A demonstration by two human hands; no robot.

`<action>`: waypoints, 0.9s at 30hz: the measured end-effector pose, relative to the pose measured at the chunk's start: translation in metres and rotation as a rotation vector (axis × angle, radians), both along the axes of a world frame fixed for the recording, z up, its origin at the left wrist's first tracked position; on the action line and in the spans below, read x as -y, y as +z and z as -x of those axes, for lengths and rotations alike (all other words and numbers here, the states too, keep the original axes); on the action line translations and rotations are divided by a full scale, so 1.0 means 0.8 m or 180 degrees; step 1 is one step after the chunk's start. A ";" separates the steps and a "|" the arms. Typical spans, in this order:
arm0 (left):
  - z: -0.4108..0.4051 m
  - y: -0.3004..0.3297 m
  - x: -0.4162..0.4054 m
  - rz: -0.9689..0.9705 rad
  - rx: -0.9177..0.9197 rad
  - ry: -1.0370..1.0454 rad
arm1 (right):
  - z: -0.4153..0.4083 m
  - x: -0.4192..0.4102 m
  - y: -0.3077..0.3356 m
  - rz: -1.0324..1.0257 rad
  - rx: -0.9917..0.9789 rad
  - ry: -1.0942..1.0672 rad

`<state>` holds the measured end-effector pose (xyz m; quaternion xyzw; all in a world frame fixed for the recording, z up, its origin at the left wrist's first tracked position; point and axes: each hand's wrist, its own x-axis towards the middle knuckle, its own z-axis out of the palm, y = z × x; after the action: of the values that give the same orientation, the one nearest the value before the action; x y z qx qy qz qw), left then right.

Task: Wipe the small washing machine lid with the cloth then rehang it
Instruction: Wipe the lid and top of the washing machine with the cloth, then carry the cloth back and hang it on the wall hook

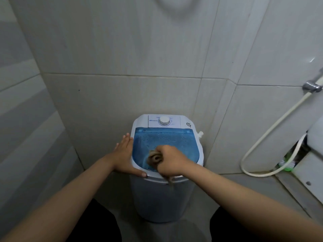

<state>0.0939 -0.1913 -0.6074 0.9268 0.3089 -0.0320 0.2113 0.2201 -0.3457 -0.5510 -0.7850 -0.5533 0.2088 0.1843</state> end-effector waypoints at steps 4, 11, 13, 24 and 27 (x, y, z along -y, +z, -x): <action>-0.016 0.031 0.014 0.0394 0.0535 0.0107 | -0.044 -0.008 0.012 -0.0641 -0.1567 -0.0651; -0.096 0.057 0.009 0.1860 0.2108 0.0661 | -0.108 -0.035 0.021 -0.1438 -0.3224 -0.1046; -0.119 0.058 0.005 0.2237 0.2396 0.0851 | -0.129 -0.049 0.018 -0.1634 -0.3298 -0.1148; -0.226 0.051 -0.070 0.2840 0.2713 0.1687 | -0.214 -0.141 -0.016 -0.1449 -0.2736 -0.1562; -0.229 0.096 -0.077 0.2897 0.2630 0.1693 | -0.218 -0.139 0.019 -0.1284 -0.2010 -0.1415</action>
<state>0.2773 -0.1299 -0.5303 0.5736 0.3763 0.2516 0.6828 0.3947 -0.2346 -0.5359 -0.7310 -0.3171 0.2815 0.5346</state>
